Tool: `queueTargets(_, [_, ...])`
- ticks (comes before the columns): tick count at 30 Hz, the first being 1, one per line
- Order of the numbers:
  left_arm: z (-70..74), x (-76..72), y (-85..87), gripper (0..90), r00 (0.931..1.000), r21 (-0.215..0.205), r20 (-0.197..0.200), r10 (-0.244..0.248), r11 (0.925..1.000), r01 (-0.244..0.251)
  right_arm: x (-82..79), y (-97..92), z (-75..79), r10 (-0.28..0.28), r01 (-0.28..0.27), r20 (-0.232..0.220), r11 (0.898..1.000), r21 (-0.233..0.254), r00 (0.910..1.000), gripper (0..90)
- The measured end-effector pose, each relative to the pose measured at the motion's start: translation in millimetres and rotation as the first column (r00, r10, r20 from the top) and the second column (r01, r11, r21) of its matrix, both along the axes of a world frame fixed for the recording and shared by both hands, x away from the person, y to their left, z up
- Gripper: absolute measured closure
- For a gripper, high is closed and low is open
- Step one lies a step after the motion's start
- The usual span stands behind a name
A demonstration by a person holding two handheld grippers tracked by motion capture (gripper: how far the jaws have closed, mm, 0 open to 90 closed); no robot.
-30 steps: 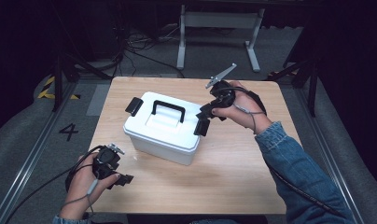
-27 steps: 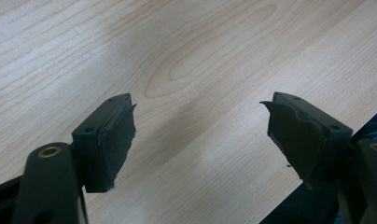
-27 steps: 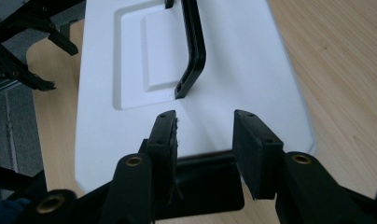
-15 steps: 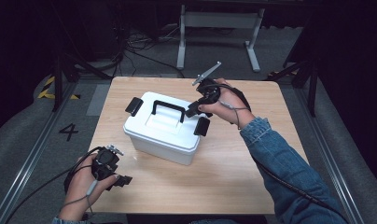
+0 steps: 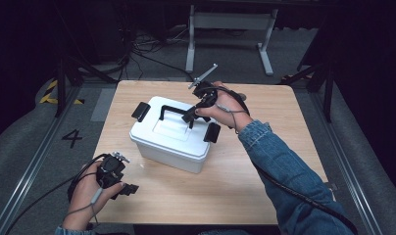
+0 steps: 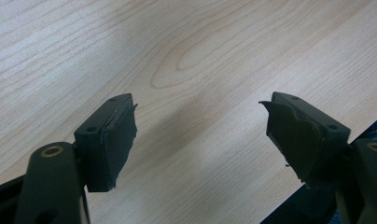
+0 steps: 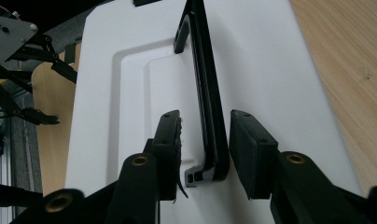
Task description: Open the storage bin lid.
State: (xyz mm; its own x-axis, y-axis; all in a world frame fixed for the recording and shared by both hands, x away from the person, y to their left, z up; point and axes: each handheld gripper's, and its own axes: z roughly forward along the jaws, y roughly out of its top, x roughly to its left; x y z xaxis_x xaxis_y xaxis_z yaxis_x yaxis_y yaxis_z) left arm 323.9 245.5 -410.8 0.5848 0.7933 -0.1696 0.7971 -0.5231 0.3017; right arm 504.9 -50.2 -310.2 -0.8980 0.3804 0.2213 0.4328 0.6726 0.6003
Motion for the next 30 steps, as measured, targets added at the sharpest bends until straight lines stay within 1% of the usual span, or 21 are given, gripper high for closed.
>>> queueTargets(5, [-0.2, 0.0, 0.3, 24.9, 1.0000, 0.003, 0.001, -0.006, 1.0000, 0.006, 2.4, 7.0, -2.0, 0.007, -0.007, 0.002, 1.000, -0.014, 1.0000, 67.5])
queueTargets(6, [-0.1, -0.1, 0.2, 24.9, 1.0000, 0.002, 0.002, -0.007, 1.0000, 0.007, 2.3, 9.5, -3.1, 0.018, -0.018, 0.003, 1.000, -0.018, 0.9998, 68.6])
queueTargets(8, [0.0, -0.5, -0.4, 24.9, 0.9999, -0.003, -0.001, -0.012, 0.9999, 0.012, 1.5, 12.2, -3.9, 0.029, -0.028, 0.006, 0.999, -0.030, 0.9996, 72.0])
queueTargets(9, [0.1, -0.3, -0.4, 24.9, 0.9998, 0.001, 0.003, -0.019, 0.9998, 0.019, 1.2, 13.1, -3.9, 0.034, -0.034, 0.011, 0.999, -0.037, 0.9993, 73.9])
queueTargets(10, [0.2, -0.4, -0.8, 24.9, 0.9998, 0.002, 0.002, -0.019, 0.9998, 0.019, 0.4, 14.7, -3.6, 0.040, -0.039, 0.021, 0.998, -0.047, 0.9990, 79.2])
queueTargets(11, [0.1, -0.6, -1.3, 24.9, 0.9998, -0.001, 0.000, -0.020, 0.9998, 0.020, 0.4, 14.7, -3.6, 0.040, -0.039, 0.021, 0.998, -0.047, 0.9990, 79.2])
queueTargets(12, [-0.1, -0.6, -1.7, 24.9, 0.9998, -0.003, -0.002, -0.022, 0.9997, 0.022, 0.1, 15.1, -3.1, 0.045, -0.044, 0.022, 0.998, -0.049, 0.9988, 81.9])
queueTargets(15, [-0.6, -0.4, -2.2, 24.8, 0.9997, -0.004, -0.002, -0.024, 0.9997, 0.024, -1.7, 16.8, -1.7, 0.057, -0.056, 0.017, 0.997, -0.047, 0.9983, 84.3])
queueTargets(16, [-0.6, -0.4, -2.2, 24.8, 0.9997, -0.004, -0.002, -0.025, 0.9997, 0.025, -2.8, 17.6, -1.3, 0.066, -0.065, 0.014, 0.997, -0.045, 0.9977, 84.5])
queueTargets(18, [-0.5, -0.4, -2.1, 24.9, 0.9997, -0.004, -0.001, -0.024, 0.9997, 0.024, -4.6, 18.7, 0.0, 0.078, -0.076, 0.030, 0.995, -0.060, 0.9965, 84.8])
queueTargets(21, [-0.3, -0.6, -2.0, 24.9, 0.9998, -0.003, 0.001, -0.022, 0.9998, 0.022, -5.6, 19.6, 0.4, 0.087, -0.085, 0.039, 0.994, -0.063, 0.9954, 84.8])
queueTargets(26, [0.1, -0.4, -1.4, 24.9, 0.9997, -0.001, 0.003, -0.023, 0.9997, 0.023, -6.2, 19.9, 0.6, 0.099, -0.096, 0.053, 0.994, -0.058, 0.9936, 85.0])
queueTargets(30, [-0.2, 0.3, -0.6, 24.9, 0.9996, 0.002, 0.008, -0.026, 0.9997, 0.026, -7.6, 20.3, 3.3, 0.107, -0.103, 0.080, 0.993, -0.052, 0.9910, 85.0])
